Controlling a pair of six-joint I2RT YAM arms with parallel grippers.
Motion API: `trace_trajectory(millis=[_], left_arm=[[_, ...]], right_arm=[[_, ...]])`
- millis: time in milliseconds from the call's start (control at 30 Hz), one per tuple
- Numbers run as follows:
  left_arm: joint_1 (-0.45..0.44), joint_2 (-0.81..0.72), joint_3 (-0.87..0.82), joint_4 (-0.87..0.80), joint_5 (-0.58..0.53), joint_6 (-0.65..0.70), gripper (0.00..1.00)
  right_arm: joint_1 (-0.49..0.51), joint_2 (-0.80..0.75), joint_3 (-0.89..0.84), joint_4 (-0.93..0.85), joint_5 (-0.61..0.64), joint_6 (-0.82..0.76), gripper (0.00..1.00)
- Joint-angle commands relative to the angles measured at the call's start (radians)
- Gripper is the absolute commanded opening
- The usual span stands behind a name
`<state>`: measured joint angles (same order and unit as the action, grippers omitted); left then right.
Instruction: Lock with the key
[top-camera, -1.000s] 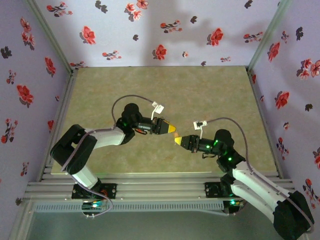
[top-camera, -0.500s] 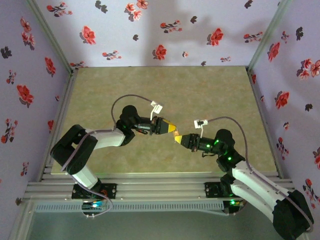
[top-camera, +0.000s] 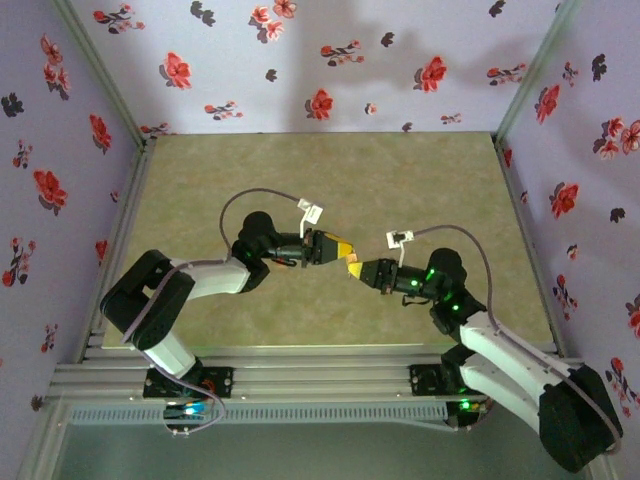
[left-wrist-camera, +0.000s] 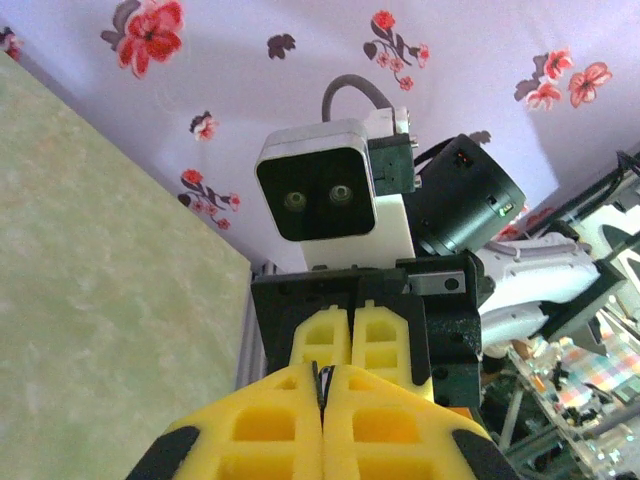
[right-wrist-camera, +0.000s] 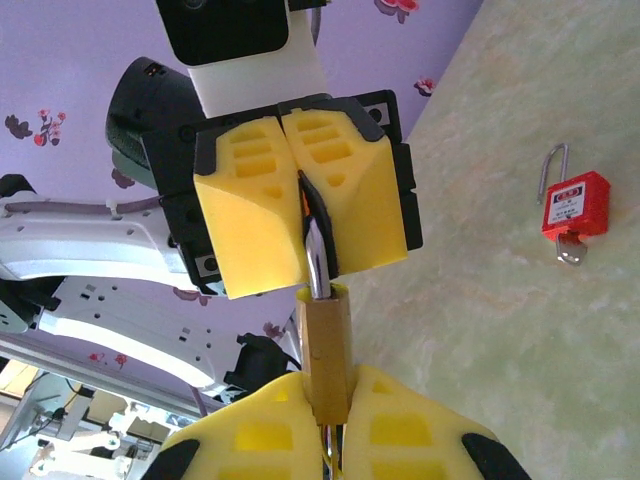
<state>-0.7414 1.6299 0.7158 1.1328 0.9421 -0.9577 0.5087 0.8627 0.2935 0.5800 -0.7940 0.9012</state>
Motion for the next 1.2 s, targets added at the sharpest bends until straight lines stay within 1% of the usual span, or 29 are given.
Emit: trace_trajectory(millis=[0,200,367,433,633,733,800,933,1067,1167], left_arm=[[-0.105,-0.01,-0.013,0.016,0.17,0.025,0.0],[-0.105,-0.012,-0.012,0.021,0.173,0.018,0.0],[-0.079,-0.005,-0.013,0.039,0.149,-0.02,0.0],[-0.068,0.003,-0.015,0.065,0.137,-0.047,0.0],[-0.025,0.02,-0.015,0.06,0.068,-0.108,0.0],[-0.004,0.036,-0.012,0.055,0.043,-0.136,0.0],[0.006,0.049,-0.008,0.055,0.033,-0.156,0.0],[0.026,0.065,-0.008,0.046,0.011,-0.174,0.0],[0.054,0.065,-0.017,0.016,-0.026,-0.179,0.0],[0.068,0.065,-0.018,-0.041,-0.05,-0.163,0.0]], right_arm=[[-0.015,0.047,0.097,0.13,0.093,0.016,0.0],[-0.018,0.076,0.111,0.149,0.082,0.034,0.0],[-0.017,0.047,0.083,0.102,0.082,0.029,0.0],[-0.016,0.02,0.067,0.072,0.087,0.02,0.0],[-0.016,-0.093,0.03,-0.068,0.124,-0.037,0.0],[-0.016,-0.126,0.021,-0.105,0.125,-0.048,0.0],[-0.016,-0.132,0.016,-0.117,0.124,-0.05,0.05],[-0.016,-0.134,0.005,-0.113,0.108,-0.048,0.1],[-0.015,-0.14,-0.002,-0.121,0.107,-0.054,0.21],[-0.015,-0.15,-0.008,-0.128,0.107,-0.059,0.27]])
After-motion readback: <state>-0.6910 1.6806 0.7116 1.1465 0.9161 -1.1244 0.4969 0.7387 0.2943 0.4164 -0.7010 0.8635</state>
